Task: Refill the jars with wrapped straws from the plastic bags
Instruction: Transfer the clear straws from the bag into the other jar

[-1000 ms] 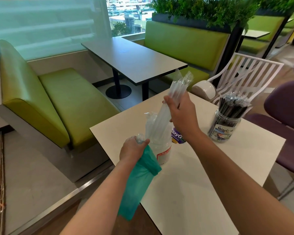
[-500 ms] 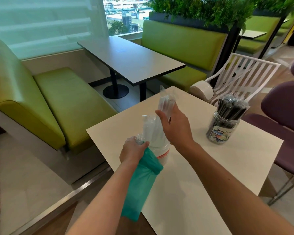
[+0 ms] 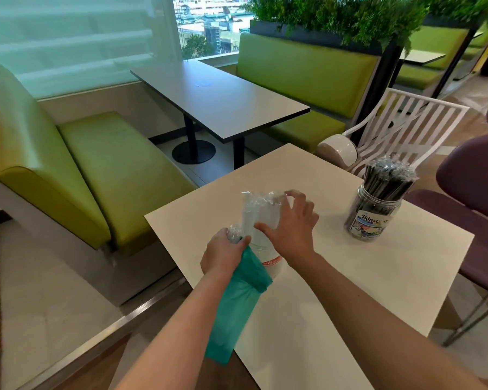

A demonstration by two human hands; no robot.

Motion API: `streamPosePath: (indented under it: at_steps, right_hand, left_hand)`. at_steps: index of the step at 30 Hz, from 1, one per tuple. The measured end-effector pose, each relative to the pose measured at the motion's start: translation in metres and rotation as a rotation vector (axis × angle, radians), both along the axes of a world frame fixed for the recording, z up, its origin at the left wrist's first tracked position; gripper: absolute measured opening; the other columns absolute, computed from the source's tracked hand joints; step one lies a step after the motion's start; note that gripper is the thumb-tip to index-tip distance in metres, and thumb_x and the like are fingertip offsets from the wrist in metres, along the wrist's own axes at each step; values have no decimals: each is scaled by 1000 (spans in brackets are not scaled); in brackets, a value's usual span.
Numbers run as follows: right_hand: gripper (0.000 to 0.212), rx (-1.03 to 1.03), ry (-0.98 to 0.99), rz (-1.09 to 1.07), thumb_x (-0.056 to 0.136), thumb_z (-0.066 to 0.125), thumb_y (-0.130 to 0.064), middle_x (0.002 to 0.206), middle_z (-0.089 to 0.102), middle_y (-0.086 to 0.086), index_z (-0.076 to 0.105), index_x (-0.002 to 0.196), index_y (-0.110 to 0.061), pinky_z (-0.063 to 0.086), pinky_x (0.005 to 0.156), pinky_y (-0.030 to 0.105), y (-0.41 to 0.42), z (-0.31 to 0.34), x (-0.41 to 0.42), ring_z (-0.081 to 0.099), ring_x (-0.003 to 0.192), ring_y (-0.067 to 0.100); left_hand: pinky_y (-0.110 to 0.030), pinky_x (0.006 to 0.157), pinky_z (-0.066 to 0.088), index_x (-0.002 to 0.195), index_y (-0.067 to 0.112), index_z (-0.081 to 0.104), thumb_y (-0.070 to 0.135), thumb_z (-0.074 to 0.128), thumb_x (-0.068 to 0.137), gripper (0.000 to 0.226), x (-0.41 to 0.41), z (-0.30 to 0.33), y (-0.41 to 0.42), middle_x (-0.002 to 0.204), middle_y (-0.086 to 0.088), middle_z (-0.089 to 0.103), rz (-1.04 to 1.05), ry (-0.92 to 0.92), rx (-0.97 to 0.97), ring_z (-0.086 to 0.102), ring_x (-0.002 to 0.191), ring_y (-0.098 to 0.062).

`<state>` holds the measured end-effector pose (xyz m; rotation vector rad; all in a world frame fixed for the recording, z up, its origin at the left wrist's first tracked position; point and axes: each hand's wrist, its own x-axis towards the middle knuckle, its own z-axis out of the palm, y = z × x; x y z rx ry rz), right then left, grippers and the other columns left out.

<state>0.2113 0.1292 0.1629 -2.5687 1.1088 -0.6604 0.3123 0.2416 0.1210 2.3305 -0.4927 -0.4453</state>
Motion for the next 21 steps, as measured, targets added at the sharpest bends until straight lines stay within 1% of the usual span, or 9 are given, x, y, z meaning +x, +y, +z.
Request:
streamPosePath:
  at_steps: [2, 4, 7, 9, 11, 14, 17, 19, 21]
  right_hand:
    - [78, -18, -165, 33, 72, 77, -52, 144, 32, 4, 39, 134, -23, 32, 105, 43, 1, 10, 2, 34, 130, 25]
    - [81, -47, -253, 156, 77, 77, -43, 150, 32, 3, 33, 142, -23, 30, 109, 37, 1, 20, 4, 33, 135, 21]
    - [58, -221, -68, 373, 97, 55, -24, 157, 29, 0, 30, 150, -22, 16, 117, 32, 0, 16, 10, 28, 144, 17]
    - [55, -323, 48, 415, 97, 51, -10, 155, 34, 2, 35, 149, -18, 9, 120, 36, -3, -2, 8, 28, 145, 18]
    - [56, -363, 95, 393, 94, 53, -5, 153, 37, 5, 39, 147, -13, 9, 120, 43, -4, -19, 3, 28, 145, 20]
    - [51, -430, 136, 404, 98, 46, -14, 154, 34, 6, 37, 148, -11, 10, 120, 50, -1, -28, -3, 25, 146, 20]
    - [47, -385, 136, 393, 102, 35, -39, 156, 32, 0, 41, 146, -24, 4, 120, 52, -2, -20, -7, 19, 148, 19]
    - [44, -303, 125, 313, 96, 44, -52, 160, 23, -2, 48, 138, -39, 4, 115, 60, -3, -13, -8, 12, 149, 28]
    - [44, -145, 149, 249, 88, 60, -52, 163, 5, -2, 50, 130, -46, 12, 111, 64, -2, -10, -6, 1, 149, 32]
  left_hand:
    - [-36, 71, 52, 95, 24, 57, 63, 63, 81, 42, -1, -1, 0, 92, 3, 65, 2, 4, -1, 62, 85, -21]
    - [-35, 70, 50, 96, 23, 58, 62, 63, 82, 41, -1, -1, 1, 93, 3, 65, 2, 16, -7, 61, 85, -21]
    - [-35, 72, 50, 98, 24, 58, 62, 63, 82, 42, -1, -1, 0, 95, 3, 65, 1, 32, -15, 62, 87, -21]
    - [-36, 73, 51, 99, 24, 58, 63, 63, 82, 43, -1, -1, 0, 95, 3, 65, 2, 44, -11, 62, 88, -20]
    - [-36, 73, 52, 101, 25, 58, 65, 63, 81, 45, -1, -1, 0, 95, 4, 65, 5, 44, -5, 62, 88, -20]
    - [-36, 74, 53, 102, 25, 58, 65, 62, 81, 45, 0, -1, 0, 95, 4, 65, -1, 49, -7, 62, 88, -20]
    - [-38, 75, 54, 102, 25, 58, 64, 63, 81, 45, 1, -2, 1, 95, 3, 66, -4, 68, -23, 63, 88, -21]
    - [-41, 78, 55, 102, 25, 59, 63, 65, 80, 44, 2, -2, 1, 95, 3, 66, -8, 94, -49, 63, 87, -20]
    - [-43, 81, 55, 101, 26, 59, 62, 67, 79, 42, 2, -4, 1, 94, 3, 67, -5, 130, -89, 64, 86, -20]
